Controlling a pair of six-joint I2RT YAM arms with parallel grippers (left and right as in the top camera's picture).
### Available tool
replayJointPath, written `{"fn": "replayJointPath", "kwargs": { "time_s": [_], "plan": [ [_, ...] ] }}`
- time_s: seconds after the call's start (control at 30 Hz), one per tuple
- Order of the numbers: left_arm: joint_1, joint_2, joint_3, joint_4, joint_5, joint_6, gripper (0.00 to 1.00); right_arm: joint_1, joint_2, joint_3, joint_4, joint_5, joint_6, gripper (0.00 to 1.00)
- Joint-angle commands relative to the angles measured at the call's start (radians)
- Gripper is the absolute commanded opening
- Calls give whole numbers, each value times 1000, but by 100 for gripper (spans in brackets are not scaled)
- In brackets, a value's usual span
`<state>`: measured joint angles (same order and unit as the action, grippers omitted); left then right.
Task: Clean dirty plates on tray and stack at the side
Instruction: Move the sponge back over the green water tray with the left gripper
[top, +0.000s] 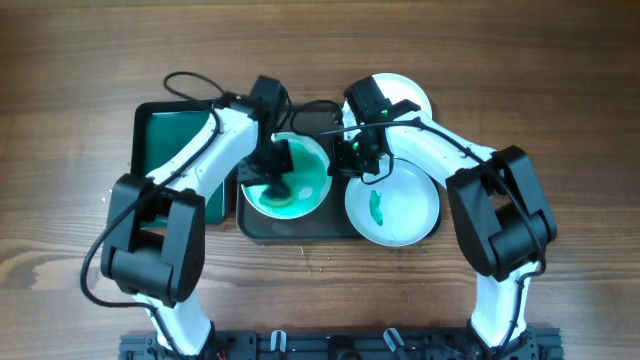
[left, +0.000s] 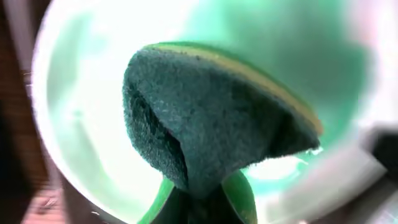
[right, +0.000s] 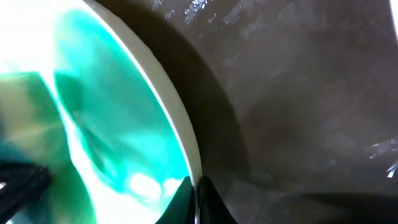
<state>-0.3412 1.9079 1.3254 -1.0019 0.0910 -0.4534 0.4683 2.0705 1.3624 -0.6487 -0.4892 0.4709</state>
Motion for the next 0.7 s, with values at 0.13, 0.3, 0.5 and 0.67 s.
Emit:
{"fn": "replayJointPath", "kwargs": {
  "time_s": [0.13, 0.3, 0.5, 0.67],
  "plan": [
    [114, -113, 221, -97, 158, 159, 4, -3, 9, -2, -20, 48, -30, 4],
    [265, -179, 245, -161, 9, 154, 4, -2, 9, -2, 13, 77, -52, 4],
    [340, -178, 245, -198, -11, 155, 4, 19, 10, -2, 50, 102, -53, 9],
    [340, -178, 245, -192, -11, 155, 4, 65, 13, -2, 48, 163, -49, 5]
  ]
}}
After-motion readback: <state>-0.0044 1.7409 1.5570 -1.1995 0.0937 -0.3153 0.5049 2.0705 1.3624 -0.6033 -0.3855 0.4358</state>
